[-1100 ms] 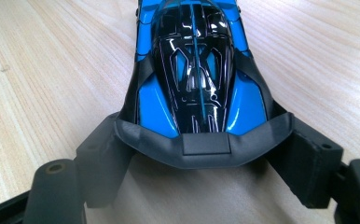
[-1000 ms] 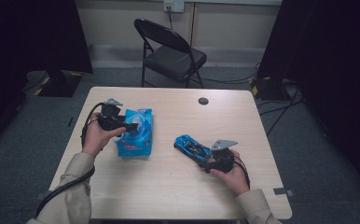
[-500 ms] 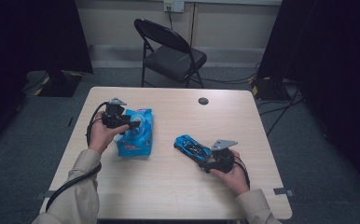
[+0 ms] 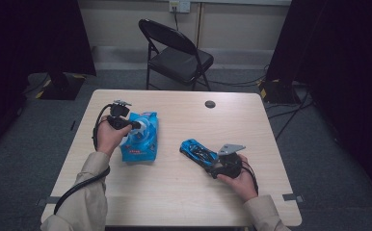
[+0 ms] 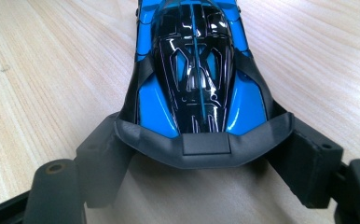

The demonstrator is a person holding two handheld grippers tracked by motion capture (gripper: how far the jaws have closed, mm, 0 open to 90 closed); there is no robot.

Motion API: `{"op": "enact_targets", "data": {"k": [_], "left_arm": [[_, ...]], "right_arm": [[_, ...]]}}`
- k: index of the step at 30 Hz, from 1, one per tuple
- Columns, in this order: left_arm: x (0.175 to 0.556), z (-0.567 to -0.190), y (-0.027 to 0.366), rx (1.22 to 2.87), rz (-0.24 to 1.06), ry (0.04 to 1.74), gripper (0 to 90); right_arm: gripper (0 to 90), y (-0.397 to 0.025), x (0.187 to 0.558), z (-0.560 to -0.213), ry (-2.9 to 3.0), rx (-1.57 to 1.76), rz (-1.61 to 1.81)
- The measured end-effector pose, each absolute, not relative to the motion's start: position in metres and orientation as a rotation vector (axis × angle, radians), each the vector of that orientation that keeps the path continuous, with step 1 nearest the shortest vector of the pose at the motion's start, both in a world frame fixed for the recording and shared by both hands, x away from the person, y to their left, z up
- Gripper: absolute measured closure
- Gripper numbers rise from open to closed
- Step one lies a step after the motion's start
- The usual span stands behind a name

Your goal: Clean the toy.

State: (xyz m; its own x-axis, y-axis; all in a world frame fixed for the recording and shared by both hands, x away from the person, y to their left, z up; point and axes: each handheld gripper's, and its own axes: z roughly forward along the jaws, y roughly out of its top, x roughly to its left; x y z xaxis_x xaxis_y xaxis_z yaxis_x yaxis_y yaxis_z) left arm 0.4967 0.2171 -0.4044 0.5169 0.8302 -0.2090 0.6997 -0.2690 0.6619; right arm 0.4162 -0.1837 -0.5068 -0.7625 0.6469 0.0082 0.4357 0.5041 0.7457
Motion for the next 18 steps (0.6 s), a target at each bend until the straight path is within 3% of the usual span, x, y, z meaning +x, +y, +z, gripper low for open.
{"op": "enact_targets", "data": {"k": [18], "left_arm": [[0.491, -0.367, 0.227, 2.063, 0.25, 1.288, 89.9]], "right_arm": [[24.8, -0.184, 0.416, -0.507, 2.477, 0.917, 1.115]]}}
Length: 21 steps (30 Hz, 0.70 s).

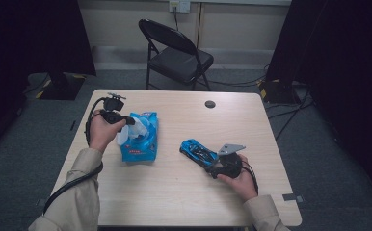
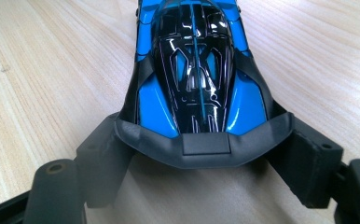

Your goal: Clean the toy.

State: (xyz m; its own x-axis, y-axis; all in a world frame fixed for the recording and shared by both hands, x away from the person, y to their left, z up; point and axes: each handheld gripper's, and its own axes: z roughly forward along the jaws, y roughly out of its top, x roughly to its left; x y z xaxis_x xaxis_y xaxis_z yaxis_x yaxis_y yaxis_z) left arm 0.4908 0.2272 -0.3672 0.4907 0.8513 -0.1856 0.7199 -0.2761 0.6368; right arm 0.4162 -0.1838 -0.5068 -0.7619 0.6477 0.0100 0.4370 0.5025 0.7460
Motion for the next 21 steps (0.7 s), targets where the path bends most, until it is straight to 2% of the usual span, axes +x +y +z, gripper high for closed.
{"op": "enact_targets", "data": {"k": [21], "left_arm": [[0.493, -0.32, 0.224, 2.018, 0.273, 1.302, 90.0]], "right_arm": [[24.8, -0.184, 0.416, -0.507, 2.476, 0.919, 1.116]]}}
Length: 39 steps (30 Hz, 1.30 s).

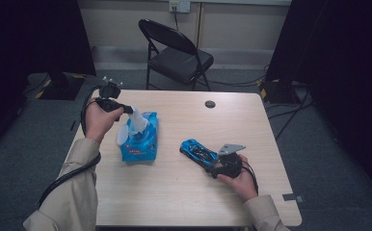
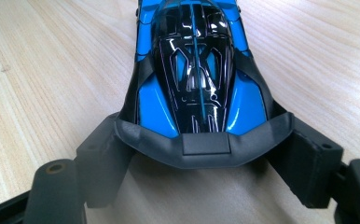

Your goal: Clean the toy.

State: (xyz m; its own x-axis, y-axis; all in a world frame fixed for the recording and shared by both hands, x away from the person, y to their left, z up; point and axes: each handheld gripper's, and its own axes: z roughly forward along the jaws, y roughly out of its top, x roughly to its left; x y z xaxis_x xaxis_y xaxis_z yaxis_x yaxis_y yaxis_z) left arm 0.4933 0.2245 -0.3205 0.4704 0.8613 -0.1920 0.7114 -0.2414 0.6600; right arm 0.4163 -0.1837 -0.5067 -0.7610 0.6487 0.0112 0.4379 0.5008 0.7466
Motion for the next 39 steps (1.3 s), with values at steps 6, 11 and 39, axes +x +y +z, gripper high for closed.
{"op": "enact_targets", "data": {"k": [6, 11, 39], "left_arm": [[0.49, -0.309, 0.221, 2.009, 0.277, 1.287, 90.0], [0.487, -0.298, 0.221, 2.002, 0.28, 1.269, 90.0], [0.461, -0.242, 0.195, 1.969, 0.225, 1.1, 90.0]], "right_arm": [[24.8, -0.184, 0.416, -0.507, 2.476, 0.919, 1.116], [24.8, -0.184, 0.416, -0.507, 2.476, 0.918, 1.116], [24.8, -0.184, 0.417, -0.507, 2.478, 0.916, 1.117]]}}
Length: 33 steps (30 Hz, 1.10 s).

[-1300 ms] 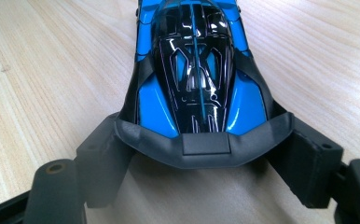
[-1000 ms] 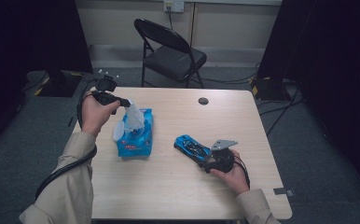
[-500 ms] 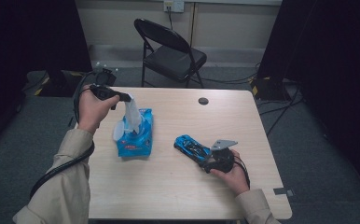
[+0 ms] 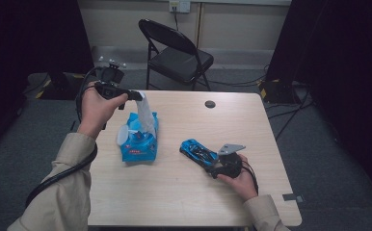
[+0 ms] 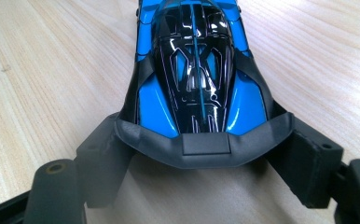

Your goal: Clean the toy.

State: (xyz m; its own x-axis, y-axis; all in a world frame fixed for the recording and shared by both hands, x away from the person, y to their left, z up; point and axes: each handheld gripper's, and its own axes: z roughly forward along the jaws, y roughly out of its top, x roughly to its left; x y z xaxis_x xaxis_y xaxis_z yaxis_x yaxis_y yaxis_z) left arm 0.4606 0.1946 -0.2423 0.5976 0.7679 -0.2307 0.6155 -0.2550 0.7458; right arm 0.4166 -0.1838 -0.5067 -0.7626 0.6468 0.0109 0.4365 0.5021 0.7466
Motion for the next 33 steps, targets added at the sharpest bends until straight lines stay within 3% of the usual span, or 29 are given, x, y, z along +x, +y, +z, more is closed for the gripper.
{"op": "enact_targets", "data": {"k": [6, 19, 33], "left_arm": [[0.454, -0.243, 0.18, 1.983, 0.2, 1.056, 89.9], [0.435, -0.28, 0.142, 2.052, 0.101, 0.95, 89.9], [0.409, -0.353, 0.109, 2.116, -0.084, 0.866, 89.8]], "right_arm": [[24.8, -0.184, 0.417, -0.507, 2.479, 0.916, 1.117], [24.8, -0.184, 0.417, -0.507, 2.479, 0.915, 1.117], [24.8, -0.184, 0.417, -0.507, 2.479, 0.914, 1.117]]}}
